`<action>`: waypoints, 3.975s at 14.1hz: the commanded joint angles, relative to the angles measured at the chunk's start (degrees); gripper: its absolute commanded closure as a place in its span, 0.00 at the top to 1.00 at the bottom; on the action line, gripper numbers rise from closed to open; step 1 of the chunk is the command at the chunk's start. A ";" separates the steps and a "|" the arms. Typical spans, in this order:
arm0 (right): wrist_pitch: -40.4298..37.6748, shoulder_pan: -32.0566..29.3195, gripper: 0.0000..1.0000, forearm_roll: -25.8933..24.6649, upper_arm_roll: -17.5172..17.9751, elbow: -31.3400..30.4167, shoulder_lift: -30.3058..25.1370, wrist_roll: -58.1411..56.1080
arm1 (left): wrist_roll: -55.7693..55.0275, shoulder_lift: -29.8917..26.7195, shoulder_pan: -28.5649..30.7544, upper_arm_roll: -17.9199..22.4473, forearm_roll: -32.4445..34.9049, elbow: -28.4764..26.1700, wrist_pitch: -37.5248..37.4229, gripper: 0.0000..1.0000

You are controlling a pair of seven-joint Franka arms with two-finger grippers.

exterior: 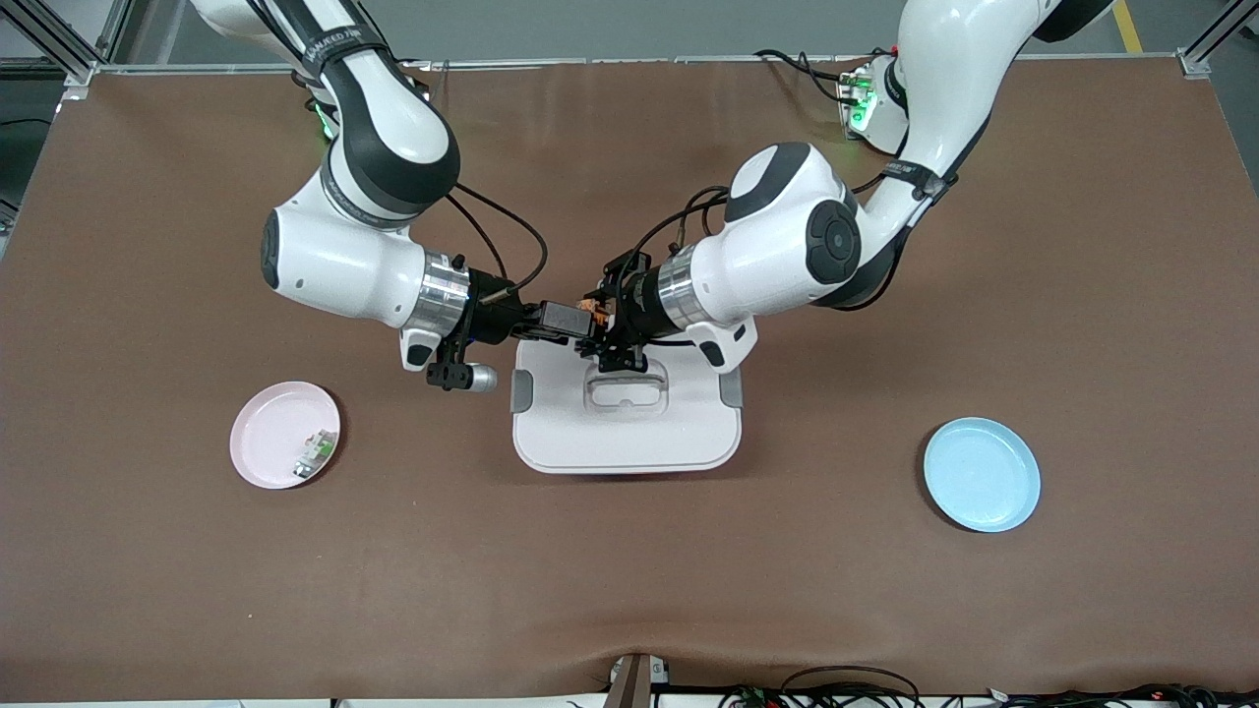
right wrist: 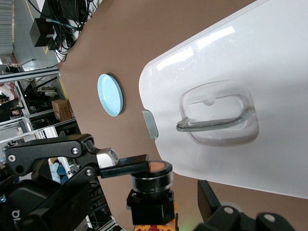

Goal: Transfer orange switch to right arm and place
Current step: 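Close the right gripper on the switch while the left gripper holds it, then open the left gripper and pull it away from the switch, then carry the switch with the right gripper to the white plate while the left gripper withdraws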

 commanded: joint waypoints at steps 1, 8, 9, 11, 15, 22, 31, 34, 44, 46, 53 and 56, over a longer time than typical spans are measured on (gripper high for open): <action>-0.85 0.98 1.00 0.68 -0.48 0.48 0.85 -0.72 | -0.63 0.44 -0.71 0.18 -0.47 1.56 -0.48 0.00; -7.53 -0.95 1.00 0.59 -0.75 -0.93 -0.03 -0.28 | -0.72 0.26 -0.71 0.26 -0.64 1.56 -0.48 0.00; -7.53 -0.95 1.00 0.59 -0.75 -0.84 -0.03 0.15 | -0.72 0.26 -0.71 0.26 -0.64 1.65 -0.48 0.00; -7.53 -0.95 1.00 0.59 -0.75 -0.84 -0.12 0.60 | -0.72 0.09 -0.62 0.26 -0.64 1.56 -0.48 0.00; -7.44 -0.86 0.80 0.77 -0.66 -0.49 -0.12 1.56 | -0.72 0.09 -0.62 0.26 -0.73 1.65 -0.48 0.00; -7.53 -0.95 0.00 1.30 -0.66 0.30 -0.03 2.97 | -0.63 0.18 -0.62 0.26 -0.56 1.65 -0.48 0.00; -7.44 -0.95 0.00 1.21 -0.75 0.30 0.06 2.88 | -0.28 -0.44 0.35 0.35 -0.38 1.74 -0.65 1.00; -7.53 -1.04 0.00 1.21 -0.75 0.30 -0.03 2.88 | -0.19 -1.76 1.66 0.35 2.68 1.74 -0.65 1.00; -22.01 -10.34 0.00 -19.49 -0.92 0.30 -4.25 -8.60 | 11.64 -4.13 8.60 0.35 23.17 1.83 -8.48 1.00; -25.27 -13.77 0.00 -25.48 -0.92 0.39 -4.86 -16.15 | 18.85 -4.30 11.32 0.35 24.05 1.74 -9.52 1.00; -24.15 -21.60 0.00 -49.22 -0.92 0.13 -4.43 -43.22 | 48.71 -8.87 20.82 0.35 24.84 1.83 -19.00 1.00; -19.76 -25.46 0.00 -52.49 -0.92 -0.23 -2.33 -56.92 | 60.60 -11.15 25.55 0.09 28.00 1.74 -24.01 1.00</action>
